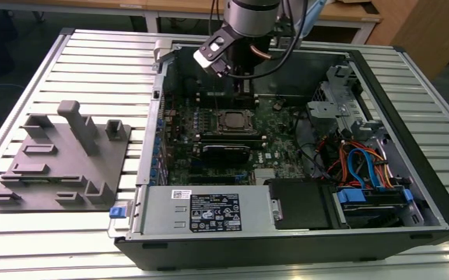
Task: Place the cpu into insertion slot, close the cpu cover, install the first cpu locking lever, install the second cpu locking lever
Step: 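Install the first cpu locking lever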
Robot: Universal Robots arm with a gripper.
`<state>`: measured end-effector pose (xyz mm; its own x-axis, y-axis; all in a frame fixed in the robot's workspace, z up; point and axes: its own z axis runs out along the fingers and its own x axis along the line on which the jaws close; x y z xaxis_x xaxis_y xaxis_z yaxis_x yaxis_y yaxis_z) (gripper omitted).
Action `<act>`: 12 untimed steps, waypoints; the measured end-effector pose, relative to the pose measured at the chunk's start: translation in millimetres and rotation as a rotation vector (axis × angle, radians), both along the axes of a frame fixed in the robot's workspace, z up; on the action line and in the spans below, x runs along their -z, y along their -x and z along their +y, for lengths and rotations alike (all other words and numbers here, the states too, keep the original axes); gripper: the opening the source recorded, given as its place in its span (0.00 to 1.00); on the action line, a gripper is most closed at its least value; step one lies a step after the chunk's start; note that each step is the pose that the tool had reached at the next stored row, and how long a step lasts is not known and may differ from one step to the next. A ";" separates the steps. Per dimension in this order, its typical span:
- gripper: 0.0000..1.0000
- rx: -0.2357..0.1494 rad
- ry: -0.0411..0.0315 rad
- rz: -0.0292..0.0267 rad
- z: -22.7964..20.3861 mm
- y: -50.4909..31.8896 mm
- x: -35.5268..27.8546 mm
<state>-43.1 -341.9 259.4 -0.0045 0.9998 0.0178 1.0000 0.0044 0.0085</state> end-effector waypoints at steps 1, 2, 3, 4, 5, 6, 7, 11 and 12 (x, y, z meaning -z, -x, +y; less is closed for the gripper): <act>0.10 0.000 0.0001 0.0000 0.0 0.0 -1.2; 0.10 0.000 0.0001 0.0001 0.0 0.0 -2.2; 0.10 0.000 0.0001 0.0000 0.0 0.0 -3.3; 0.10 0.000 0.0001 0.0000 0.0 0.0 -3.9; 0.10 0.000 -0.0001 0.0000 0.0 0.0 -3.9; 0.10 0.000 -0.0003 -0.0001 0.0 0.0 -3.9; 0.10 0.000 -0.0002 -0.0001 0.0 0.0 -4.0; 0.10 0.000 0.0000 0.0000 0.0 0.0 -4.4; 0.10 0.000 0.0000 0.0001 0.0 0.0 -4.4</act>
<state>-43.1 -341.9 263.8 -0.0047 0.9998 0.0178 1.0000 0.0045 0.0085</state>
